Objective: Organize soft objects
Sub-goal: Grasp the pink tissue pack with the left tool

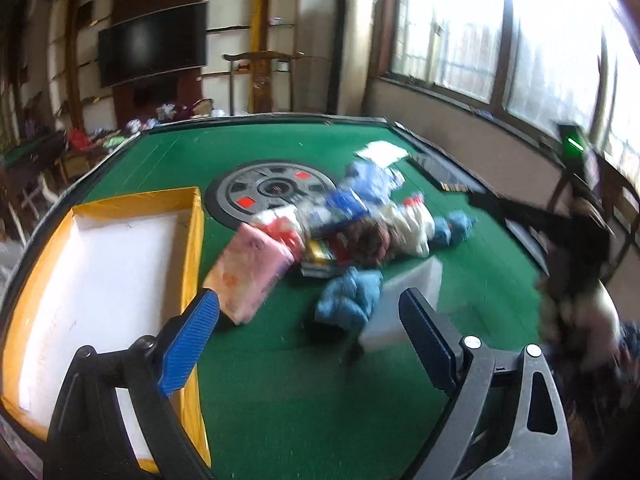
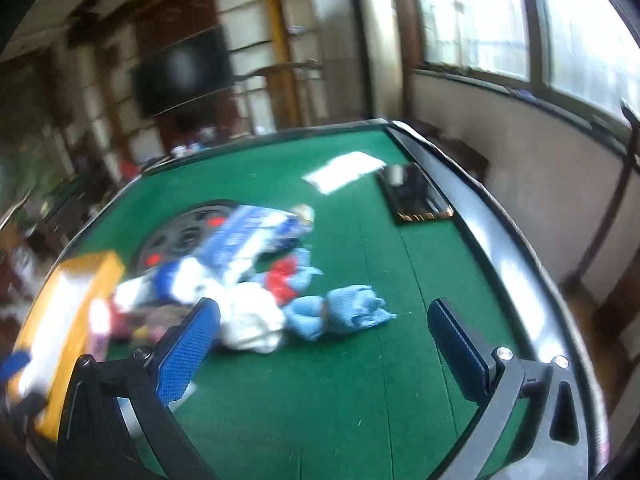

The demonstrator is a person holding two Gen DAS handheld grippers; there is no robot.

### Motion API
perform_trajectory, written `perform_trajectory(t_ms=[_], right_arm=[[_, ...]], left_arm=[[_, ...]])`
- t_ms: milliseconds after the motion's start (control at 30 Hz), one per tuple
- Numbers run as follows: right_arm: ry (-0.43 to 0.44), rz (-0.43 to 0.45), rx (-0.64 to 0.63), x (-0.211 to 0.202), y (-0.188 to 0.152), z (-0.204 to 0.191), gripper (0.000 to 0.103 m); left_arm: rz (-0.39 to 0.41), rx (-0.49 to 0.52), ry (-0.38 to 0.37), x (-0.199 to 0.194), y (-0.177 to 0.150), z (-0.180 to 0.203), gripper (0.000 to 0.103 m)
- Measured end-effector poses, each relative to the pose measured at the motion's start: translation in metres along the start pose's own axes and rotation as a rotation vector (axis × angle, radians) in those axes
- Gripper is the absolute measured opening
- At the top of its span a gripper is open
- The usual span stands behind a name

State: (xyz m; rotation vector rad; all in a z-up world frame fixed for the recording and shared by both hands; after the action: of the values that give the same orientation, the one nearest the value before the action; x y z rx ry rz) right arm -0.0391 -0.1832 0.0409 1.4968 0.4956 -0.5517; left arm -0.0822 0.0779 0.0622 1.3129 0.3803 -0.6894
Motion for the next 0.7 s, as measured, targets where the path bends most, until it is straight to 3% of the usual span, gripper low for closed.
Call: perform_trajectory(t_ms=[167, 233, 367, 533, 700], right_arm=[[-0.033, -0.018, 0.069, 0.018, -0.011, 0.020, 0.099], [-0.028, 0.019, 0.082, 0.007, -0.010, 0.025, 0.099], [-0.034, 0.023, 0.070, 0.006, -0.015, 0.028, 0.099], [-0.008, 0.048, 0.093, 0.005, -0.015, 0.030, 0.099], [0.019, 0.020, 0.083, 0.010, -0.015, 0.026, 0.099]], left_arm=[[-0.034, 0.150, 0.002, 0.004, -0.021, 0.030, 0.093], [-0.039, 0.191, -0.002, 0.007, -0.024, 0.036, 0.093], [-0.063, 0.137, -0.003, 0.019, -0.016, 0.024, 0.092], [-0.051, 0.014, 0.078, 0.026, 0.005, -0.023, 0.093], [-0.046, 0.061, 0.065, 0.032, 0.023, -0.036, 0.092]])
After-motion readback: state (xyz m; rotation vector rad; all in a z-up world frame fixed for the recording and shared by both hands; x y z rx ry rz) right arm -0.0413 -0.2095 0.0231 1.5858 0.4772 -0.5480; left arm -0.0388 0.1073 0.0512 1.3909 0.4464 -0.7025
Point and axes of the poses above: each gripper's, at about its wrist camera, not at the fingertips, and x roughly the way its jaws point, z to its right, y to its top, the point moved 4 cm from there along x, roughly the way its jaws point, and after that the axes turned 12 degrees about -x, right-handed, at the moved point
